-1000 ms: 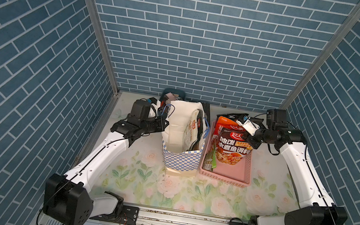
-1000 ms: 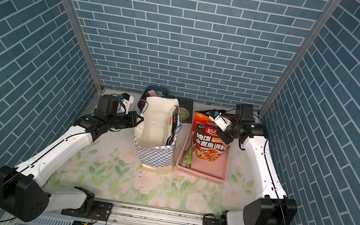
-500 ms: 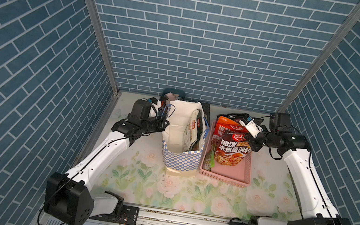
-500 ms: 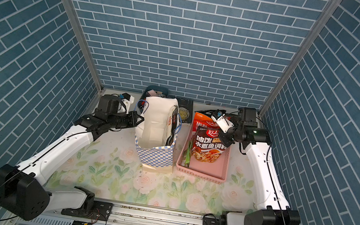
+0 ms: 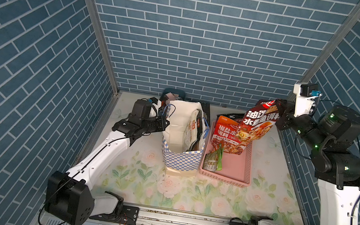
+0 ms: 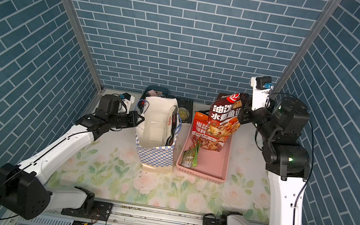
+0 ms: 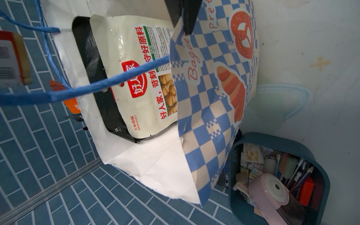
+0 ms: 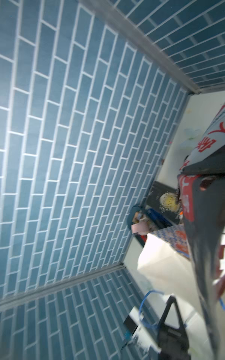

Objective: Place the condiment packets inside the bag
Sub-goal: Pick up the condiment packet from the storage box, then adjust the condiment packet in the storage box.

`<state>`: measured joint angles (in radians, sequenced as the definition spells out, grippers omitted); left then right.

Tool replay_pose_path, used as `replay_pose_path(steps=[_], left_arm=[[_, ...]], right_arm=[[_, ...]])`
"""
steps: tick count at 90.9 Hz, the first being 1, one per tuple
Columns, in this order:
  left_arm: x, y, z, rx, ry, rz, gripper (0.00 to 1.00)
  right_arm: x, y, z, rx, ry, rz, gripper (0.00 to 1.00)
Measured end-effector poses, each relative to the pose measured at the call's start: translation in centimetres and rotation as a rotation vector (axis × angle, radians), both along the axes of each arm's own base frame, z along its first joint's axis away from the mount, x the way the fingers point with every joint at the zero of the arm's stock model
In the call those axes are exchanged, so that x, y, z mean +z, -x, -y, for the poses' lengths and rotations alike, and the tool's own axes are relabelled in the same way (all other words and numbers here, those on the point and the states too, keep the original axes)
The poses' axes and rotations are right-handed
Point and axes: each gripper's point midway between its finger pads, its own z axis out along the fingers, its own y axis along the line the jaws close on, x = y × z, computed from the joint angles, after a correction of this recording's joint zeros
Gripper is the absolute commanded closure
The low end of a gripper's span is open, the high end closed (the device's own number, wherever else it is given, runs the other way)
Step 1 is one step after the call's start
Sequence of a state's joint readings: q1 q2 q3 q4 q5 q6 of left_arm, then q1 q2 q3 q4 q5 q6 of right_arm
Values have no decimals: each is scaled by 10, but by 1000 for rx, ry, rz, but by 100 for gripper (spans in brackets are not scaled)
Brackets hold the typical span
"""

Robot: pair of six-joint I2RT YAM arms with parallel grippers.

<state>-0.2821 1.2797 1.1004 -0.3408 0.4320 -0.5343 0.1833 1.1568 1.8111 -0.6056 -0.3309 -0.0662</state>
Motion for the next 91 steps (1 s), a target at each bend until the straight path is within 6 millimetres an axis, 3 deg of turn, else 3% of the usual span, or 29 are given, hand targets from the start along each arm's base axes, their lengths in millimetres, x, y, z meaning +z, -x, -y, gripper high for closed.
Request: replay_pose_path(steps=[19,28,37,49,59,76,91], left_arm=[[1,0,0,0,1,3,100],[0,0,0,0,1,2,100],[0,0,0,-1,0,1,100],[0,0,0,-1,1,1,100],[0,0,1,-3,0,2,100],[0,0,1,-4,-4,2,100],[-1,1,1,-8,-4,2,100]], right_arm=[[55,-9,-48,264,-142,122,100],[71,-15,-94,421,-155,163,100],[71,-12,-148,595,-151,172,100],[50,-13,-201,776,-137,152,100],[23,-17,-226,887,-110,114,100],[-26,-15,-243,1017,-35,93,100],[-54,-19,-248,1047,19,103,100]])
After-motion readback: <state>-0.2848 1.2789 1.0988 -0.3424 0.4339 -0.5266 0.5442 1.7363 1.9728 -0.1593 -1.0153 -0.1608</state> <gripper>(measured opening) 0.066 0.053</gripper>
